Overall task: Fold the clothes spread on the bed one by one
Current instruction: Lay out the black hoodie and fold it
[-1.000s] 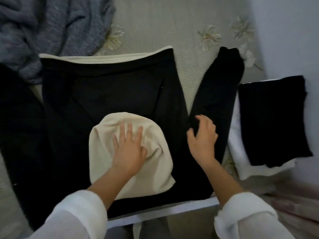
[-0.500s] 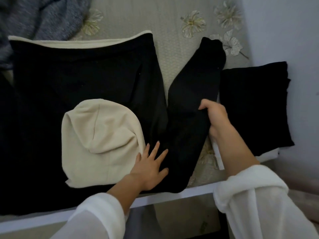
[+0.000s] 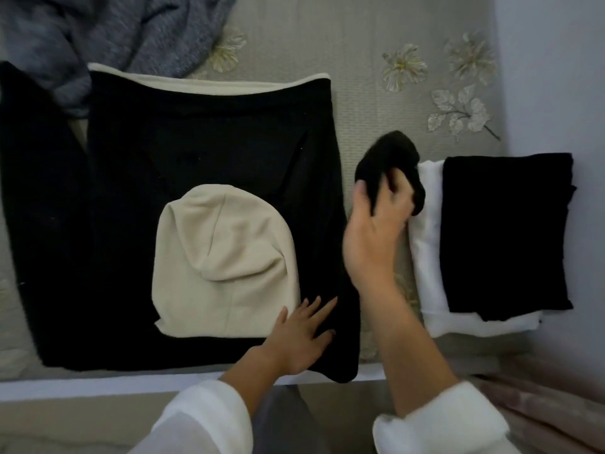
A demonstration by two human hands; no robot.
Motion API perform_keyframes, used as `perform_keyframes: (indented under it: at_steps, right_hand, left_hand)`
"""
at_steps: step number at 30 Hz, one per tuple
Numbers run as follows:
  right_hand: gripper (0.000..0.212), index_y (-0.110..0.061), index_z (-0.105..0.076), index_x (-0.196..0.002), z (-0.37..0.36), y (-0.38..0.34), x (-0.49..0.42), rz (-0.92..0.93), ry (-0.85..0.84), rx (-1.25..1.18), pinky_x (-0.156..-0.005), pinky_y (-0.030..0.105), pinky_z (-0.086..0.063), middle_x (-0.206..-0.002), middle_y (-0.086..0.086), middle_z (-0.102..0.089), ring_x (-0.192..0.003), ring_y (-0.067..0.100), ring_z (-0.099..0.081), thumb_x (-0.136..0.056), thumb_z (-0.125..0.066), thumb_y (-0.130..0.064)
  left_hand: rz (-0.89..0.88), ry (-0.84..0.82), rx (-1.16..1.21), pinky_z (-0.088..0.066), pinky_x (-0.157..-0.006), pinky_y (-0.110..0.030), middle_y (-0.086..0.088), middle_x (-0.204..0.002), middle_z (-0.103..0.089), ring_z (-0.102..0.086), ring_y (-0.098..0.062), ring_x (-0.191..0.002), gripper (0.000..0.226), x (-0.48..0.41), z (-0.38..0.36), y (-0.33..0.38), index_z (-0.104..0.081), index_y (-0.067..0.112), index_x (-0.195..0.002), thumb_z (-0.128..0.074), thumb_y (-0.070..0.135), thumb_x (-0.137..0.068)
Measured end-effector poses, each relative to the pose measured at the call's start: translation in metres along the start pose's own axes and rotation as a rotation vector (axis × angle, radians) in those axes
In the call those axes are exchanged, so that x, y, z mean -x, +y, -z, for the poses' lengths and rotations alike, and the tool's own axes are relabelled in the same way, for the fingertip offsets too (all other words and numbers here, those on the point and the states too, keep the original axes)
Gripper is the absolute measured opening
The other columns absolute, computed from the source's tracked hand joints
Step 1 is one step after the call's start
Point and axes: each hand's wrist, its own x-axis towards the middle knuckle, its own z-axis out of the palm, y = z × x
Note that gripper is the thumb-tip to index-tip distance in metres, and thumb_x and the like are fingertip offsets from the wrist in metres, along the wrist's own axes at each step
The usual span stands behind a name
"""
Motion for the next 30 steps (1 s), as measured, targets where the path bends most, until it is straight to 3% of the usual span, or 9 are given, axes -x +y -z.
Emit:
perform_keyframes:
  at_steps: [4, 6, 8, 12, 15, 22, 26, 28, 30]
  right_hand:
    - [0.052, -0.042, -0.031, -0.146, -0.067, 0.015, 0.015, 0.415, -0.879, 0.568, -0.114, 0.044, 0.009, -0.162, -0.005, 0.001, -0.145, 0.014, 0.017, -0.096, -0.034, -0.055]
    - [0.052, -0.041, -0.030, -0.146, -0.081, 0.037, 0.025, 0.421, -1.300, 0.809, -0.114, 0.051, 0.011, -0.162, -0.007, 0.006, -0.145, 0.019, 0.022, -0.097, -0.028, -0.057]
    - [0.050, -0.039, -0.026, -0.149, -0.081, 0.058, 0.034, 0.331, -1.447, 0.915, -0.114, 0.052, 0.011, -0.162, -0.007, 0.006, -0.145, 0.020, 0.021, -0.100, -0.028, -0.049]
    - [0.048, -0.037, -0.028, -0.148, -0.068, 0.081, 0.048, 0.291, -1.237, 0.741, -0.117, 0.044, 0.004, -0.161, -0.007, -0.005, -0.147, 0.015, 0.009, -0.100, -0.034, -0.037]
    - [0.047, -0.033, -0.032, -0.147, -0.059, 0.088, 0.048, 0.247, -0.966, 0.700, -0.116, 0.038, -0.007, -0.160, -0.006, -0.014, -0.147, 0.013, -0.002, -0.100, -0.035, -0.039]
    - [0.084, -0.041, -0.008, -0.150, -0.032, 0.114, 0.055, 0.219, -1.050, 0.784, -0.116, 0.045, -0.004, -0.161, -0.005, 0.000, -0.147, 0.016, 0.005, -0.081, -0.048, -0.068]
    - [0.072, -0.035, -0.028, -0.144, -0.044, 0.107, 0.050, 0.171, -0.886, 0.709, -0.109, 0.044, -0.022, -0.148, -0.003, -0.028, -0.137, 0.019, -0.022, -0.082, -0.051, -0.063]
    - [0.076, -0.032, -0.024, -0.146, -0.049, 0.104, 0.043, 0.099, -0.801, 0.702, -0.107, 0.046, -0.027, -0.144, -0.003, -0.031, -0.133, 0.020, -0.028, -0.082, -0.055, -0.060]
    - [0.089, -0.032, -0.014, -0.149, -0.047, 0.108, 0.041, 0.044, -0.823, 0.761, -0.109, 0.050, -0.024, -0.151, -0.001, -0.019, -0.138, 0.023, -0.019, -0.079, -0.059, -0.062]
  left_hand:
    - [-0.148, 0.026, -0.387, 0.008, -0.118, -0.047, 0.001, -0.159, -0.014, 0.006, -0.022, -0.147, 0.049, 0.016, -0.005, -0.016, -0.027, 0.025, -0.149, -0.025, 0.036, -0.102]
    - [-0.187, 0.041, -0.427, 0.012, -0.117, -0.044, -0.001, -0.157, -0.021, 0.001, -0.023, -0.147, 0.047, 0.027, -0.010, -0.025, -0.034, 0.024, -0.147, -0.026, 0.036, -0.102]
    - [-0.221, 0.133, -0.338, 0.012, -0.116, -0.037, 0.004, -0.156, -0.023, -0.002, -0.017, -0.147, 0.045, 0.038, -0.010, -0.039, -0.036, 0.026, -0.144, -0.027, 0.034, -0.101]
    - [-0.231, 0.324, -0.064, -0.003, -0.117, -0.019, 0.012, -0.157, -0.015, -0.007, -0.005, -0.146, 0.049, 0.054, 0.001, -0.070, -0.030, 0.027, -0.148, -0.035, 0.024, -0.099]
    - [-0.096, 0.295, 0.037, -0.019, -0.108, -0.010, 0.008, -0.152, -0.033, -0.032, -0.007, -0.138, 0.047, 0.053, 0.014, -0.087, -0.043, 0.023, -0.142, -0.040, 0.014, -0.097]
    - [0.300, 0.843, 0.756, -0.049, -0.091, -0.025, -0.002, -0.108, -0.067, -0.062, -0.013, -0.099, 0.024, 0.005, 0.095, -0.078, -0.062, 0.015, -0.116, -0.046, 0.015, -0.098]
    - [0.461, 0.513, 1.338, -0.054, -0.071, -0.028, -0.010, -0.096, -0.069, -0.066, -0.019, -0.084, 0.021, -0.025, 0.147, -0.060, -0.056, 0.012, -0.101, -0.050, 0.032, -0.096]
    - [0.544, 0.551, 1.272, -0.054, -0.077, -0.031, -0.010, -0.099, -0.067, -0.064, -0.020, -0.085, 0.022, -0.034, 0.157, -0.058, -0.056, 0.014, -0.092, -0.057, 0.036, -0.090]
    - [0.689, 0.671, 1.016, -0.051, -0.088, -0.038, -0.010, -0.111, -0.062, -0.060, -0.025, -0.096, 0.037, -0.038, 0.162, -0.058, -0.059, 0.010, -0.107, -0.059, 0.040, -0.086]
